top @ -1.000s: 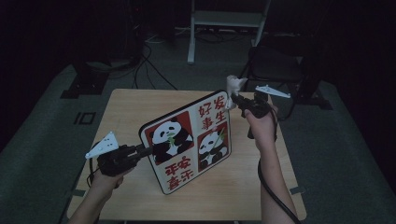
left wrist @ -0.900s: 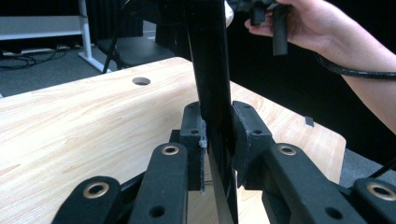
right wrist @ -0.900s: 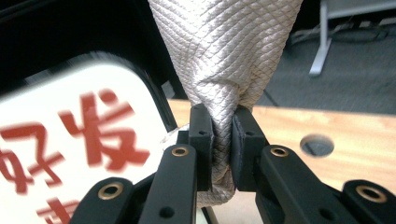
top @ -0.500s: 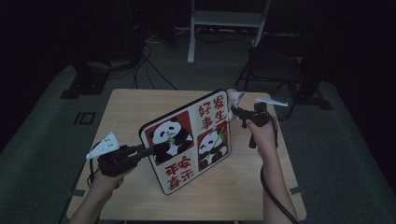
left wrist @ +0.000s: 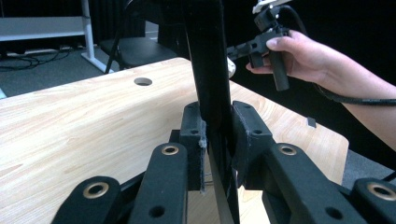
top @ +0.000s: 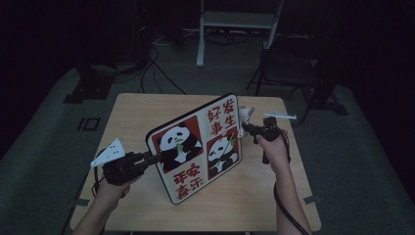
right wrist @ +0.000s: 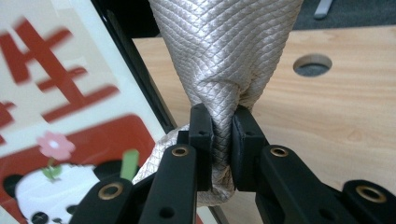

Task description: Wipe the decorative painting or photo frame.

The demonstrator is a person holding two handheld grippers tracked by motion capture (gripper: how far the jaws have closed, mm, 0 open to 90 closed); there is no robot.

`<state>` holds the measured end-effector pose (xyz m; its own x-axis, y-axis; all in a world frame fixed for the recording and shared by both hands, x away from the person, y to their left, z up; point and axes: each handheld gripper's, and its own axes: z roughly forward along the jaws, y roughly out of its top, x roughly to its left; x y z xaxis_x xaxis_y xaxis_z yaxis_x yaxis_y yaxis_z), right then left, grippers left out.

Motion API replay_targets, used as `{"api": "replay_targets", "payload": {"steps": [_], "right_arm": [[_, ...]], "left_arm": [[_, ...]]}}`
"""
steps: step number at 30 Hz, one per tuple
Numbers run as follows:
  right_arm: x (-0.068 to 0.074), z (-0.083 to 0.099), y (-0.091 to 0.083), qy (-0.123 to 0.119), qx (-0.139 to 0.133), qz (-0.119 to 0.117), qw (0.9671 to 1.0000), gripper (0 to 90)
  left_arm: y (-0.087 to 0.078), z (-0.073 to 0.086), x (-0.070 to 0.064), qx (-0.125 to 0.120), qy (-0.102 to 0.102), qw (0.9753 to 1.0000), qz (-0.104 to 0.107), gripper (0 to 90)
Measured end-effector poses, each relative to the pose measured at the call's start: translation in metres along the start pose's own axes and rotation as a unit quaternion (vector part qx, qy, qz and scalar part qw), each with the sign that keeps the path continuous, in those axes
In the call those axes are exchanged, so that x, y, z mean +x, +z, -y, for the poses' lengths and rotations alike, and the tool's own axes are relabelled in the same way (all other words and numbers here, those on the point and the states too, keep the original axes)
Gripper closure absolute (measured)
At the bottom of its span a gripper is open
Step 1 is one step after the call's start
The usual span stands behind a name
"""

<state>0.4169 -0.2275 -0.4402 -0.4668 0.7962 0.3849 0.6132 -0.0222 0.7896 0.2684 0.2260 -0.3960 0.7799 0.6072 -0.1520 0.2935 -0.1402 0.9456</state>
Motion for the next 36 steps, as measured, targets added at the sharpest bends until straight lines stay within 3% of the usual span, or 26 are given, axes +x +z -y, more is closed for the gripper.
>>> {"api": "replay_targets", "payload": {"steps": [30,36], "right_arm": [[-0.028,0.061,0.013,0.034,0.057,0.017,0.9977,81.0],[-0.027,0.074,0.013,0.013,0.08,0.038,0.996,80.9]], "left_arm": [[-0.001,0.0,-0.002,0.006,0.01,0.9999,-0.002,76.8],[-0.001,-0.001,-0.002,0.007,0.009,0.9999,-0.002,76.8]]}}
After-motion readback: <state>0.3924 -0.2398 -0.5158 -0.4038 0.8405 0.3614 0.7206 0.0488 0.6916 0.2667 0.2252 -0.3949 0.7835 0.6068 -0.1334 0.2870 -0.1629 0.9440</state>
